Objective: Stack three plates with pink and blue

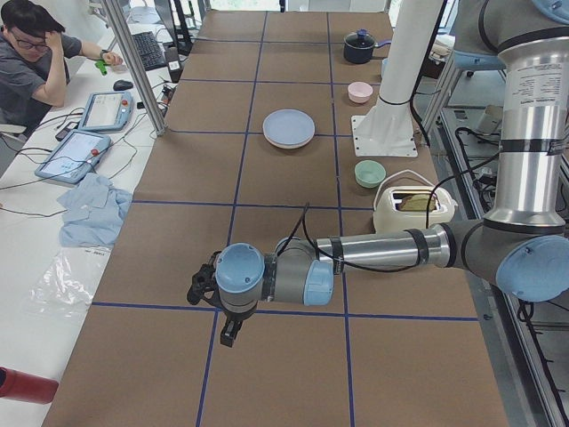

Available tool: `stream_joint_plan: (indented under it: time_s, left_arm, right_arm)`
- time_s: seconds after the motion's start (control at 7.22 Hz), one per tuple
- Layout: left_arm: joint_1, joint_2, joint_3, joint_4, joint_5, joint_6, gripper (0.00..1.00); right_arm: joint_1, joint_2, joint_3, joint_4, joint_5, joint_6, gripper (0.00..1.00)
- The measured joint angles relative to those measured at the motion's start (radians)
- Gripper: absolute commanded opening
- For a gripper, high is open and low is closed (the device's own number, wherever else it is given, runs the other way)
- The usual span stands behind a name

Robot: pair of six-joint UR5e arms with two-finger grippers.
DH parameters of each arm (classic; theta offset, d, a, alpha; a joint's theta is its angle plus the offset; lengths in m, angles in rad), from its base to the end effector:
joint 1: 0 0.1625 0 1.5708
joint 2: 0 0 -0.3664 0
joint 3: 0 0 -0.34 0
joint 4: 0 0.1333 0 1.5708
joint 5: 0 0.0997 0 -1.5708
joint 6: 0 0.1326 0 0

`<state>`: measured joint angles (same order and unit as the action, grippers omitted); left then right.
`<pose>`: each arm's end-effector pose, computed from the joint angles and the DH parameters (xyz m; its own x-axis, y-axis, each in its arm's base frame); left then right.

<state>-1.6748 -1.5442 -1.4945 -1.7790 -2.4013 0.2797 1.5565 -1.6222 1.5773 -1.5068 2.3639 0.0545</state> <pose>-0.0806 -0.4310 0.6422 0.6810 0.2799 -0.6766 -0.0882 0.9487 0.3037 0.0328 -0.4228 0.6348 0.7011 0.0309 0.7124 -0.0239 0.9995 -0.0197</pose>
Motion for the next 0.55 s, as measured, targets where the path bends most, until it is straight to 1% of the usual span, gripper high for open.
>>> stream_joint_plan:
  time_s: [0.55]
  left_arm:
    - [0.001, 0.001, 0.035, -0.07, 0.008, -0.002, 1.0]
  right_arm:
    - [0.0, 0.004, 0.001, 0.001, 0.001, 0.004, 1.0]
